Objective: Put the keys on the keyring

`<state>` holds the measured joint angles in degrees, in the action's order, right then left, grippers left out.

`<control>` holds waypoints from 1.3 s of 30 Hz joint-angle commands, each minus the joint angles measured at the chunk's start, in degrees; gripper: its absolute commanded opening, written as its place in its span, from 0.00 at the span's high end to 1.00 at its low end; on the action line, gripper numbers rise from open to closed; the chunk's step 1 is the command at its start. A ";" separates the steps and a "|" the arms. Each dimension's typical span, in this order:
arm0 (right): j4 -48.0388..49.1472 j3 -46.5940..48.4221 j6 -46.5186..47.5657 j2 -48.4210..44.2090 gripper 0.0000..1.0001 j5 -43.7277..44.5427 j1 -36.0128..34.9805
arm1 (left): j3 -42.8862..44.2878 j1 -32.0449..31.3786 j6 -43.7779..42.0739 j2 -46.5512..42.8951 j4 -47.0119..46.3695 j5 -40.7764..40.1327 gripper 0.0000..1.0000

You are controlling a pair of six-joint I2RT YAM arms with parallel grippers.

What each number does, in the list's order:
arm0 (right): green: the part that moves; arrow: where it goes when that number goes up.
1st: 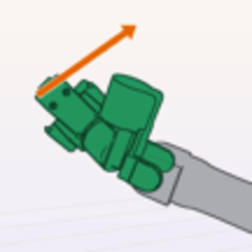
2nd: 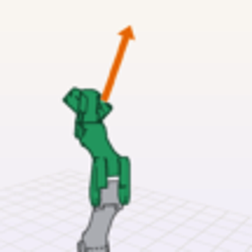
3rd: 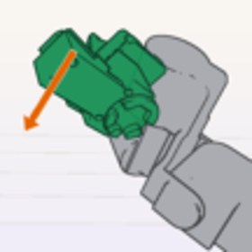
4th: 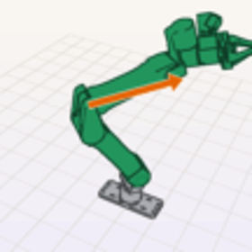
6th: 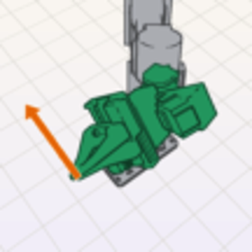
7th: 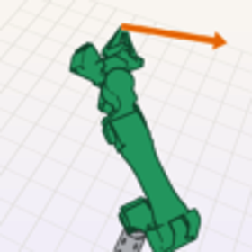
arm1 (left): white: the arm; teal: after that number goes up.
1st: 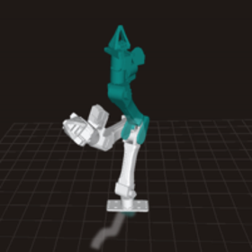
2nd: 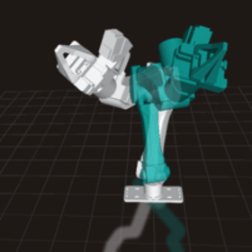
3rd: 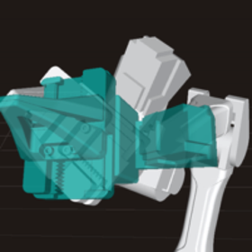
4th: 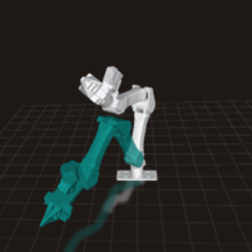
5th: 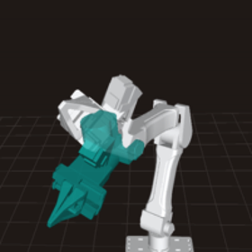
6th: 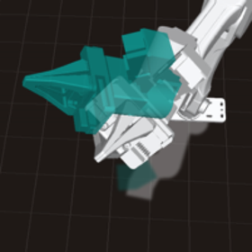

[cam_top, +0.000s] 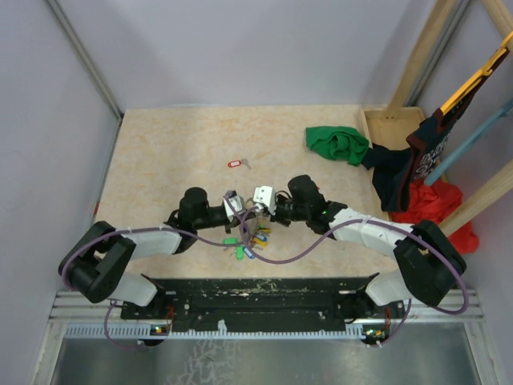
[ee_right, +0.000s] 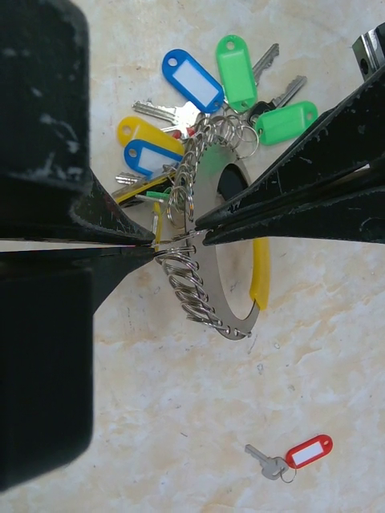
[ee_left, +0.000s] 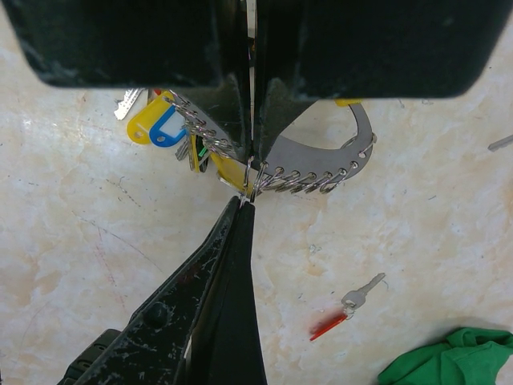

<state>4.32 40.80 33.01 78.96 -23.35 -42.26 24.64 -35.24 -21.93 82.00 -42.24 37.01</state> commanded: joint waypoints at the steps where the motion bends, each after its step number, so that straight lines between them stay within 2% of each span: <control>1: 2.93 0.78 -0.07 -0.47 1.00 0.15 -0.62 | 1.66 0.10 -0.38 0.36 -0.23 1.53 1.00; 31: -0.47 2.53 2.88 0.01 1.00 -4.77 -0.81 | 2.43 0.08 -1.17 0.80 1.37 3.62 1.00; 36: -2.36 3.11 -1.02 -0.58 1.00 2.15 -0.81 | 1.81 0.09 -1.73 -0.17 1.22 1.45 1.00; 39: -6.35 4.17 -8.44 -1.62 1.00 6.40 -0.83 | 1.26 0.11 -1.88 -0.85 0.54 -0.12 1.00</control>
<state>1.30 41.21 32.67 78.96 -22.31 -42.39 25.54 -35.24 -22.83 82.39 -40.27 38.30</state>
